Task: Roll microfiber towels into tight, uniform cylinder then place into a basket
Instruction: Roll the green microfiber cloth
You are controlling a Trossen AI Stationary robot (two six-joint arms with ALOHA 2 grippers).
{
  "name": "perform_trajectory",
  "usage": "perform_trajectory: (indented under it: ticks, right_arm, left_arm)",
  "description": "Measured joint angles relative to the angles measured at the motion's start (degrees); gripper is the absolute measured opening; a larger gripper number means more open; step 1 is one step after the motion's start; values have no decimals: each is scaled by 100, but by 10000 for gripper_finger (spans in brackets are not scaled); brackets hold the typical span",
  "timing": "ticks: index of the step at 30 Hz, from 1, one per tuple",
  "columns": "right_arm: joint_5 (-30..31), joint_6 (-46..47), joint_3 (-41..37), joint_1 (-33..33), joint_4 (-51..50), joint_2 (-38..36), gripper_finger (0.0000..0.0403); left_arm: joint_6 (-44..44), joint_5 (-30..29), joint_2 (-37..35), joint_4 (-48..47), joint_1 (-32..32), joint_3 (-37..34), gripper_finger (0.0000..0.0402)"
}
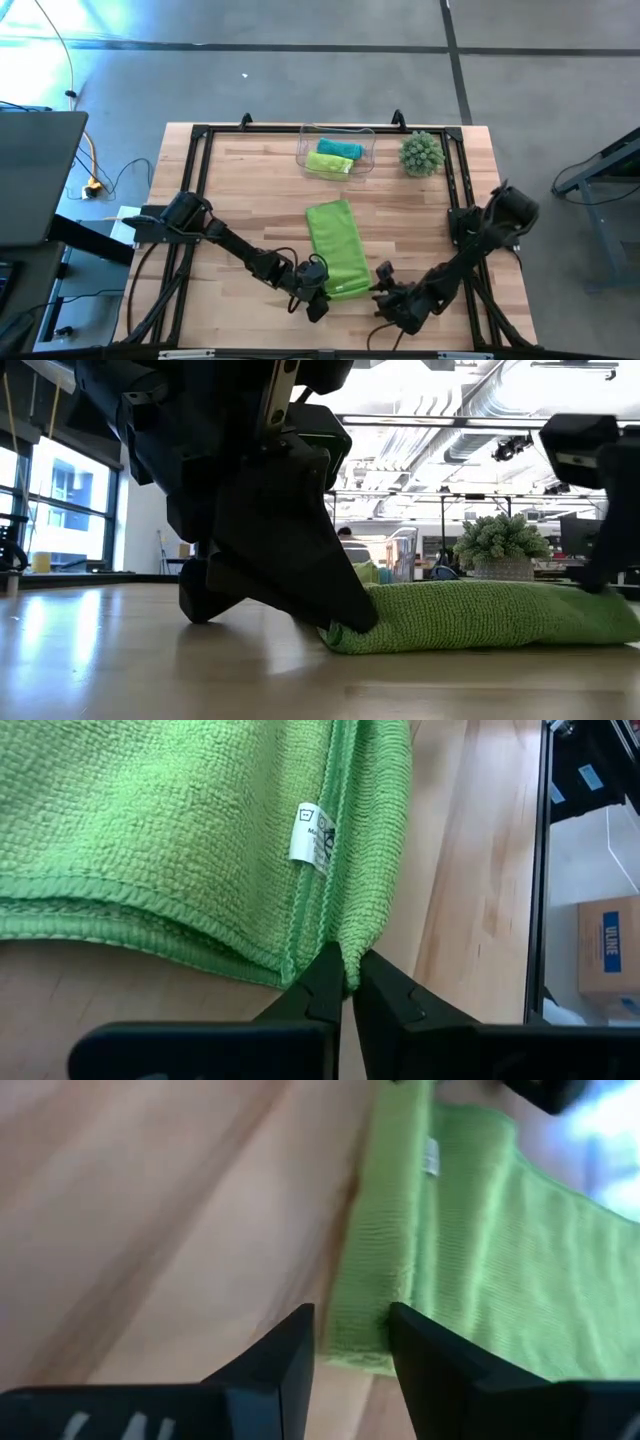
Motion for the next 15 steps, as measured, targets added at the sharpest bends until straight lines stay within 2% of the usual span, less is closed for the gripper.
perform_trajectory:
  ticks: [12,15]
  right_arm:
    - [160,353,0,-181,123,88,122]
    - [-26,550,0,-360,-6,90,127]
  left_arm:
    - [-44,1,0,27,-4,-5,7]
    - [-46,1,0,31,-4,-5,8]
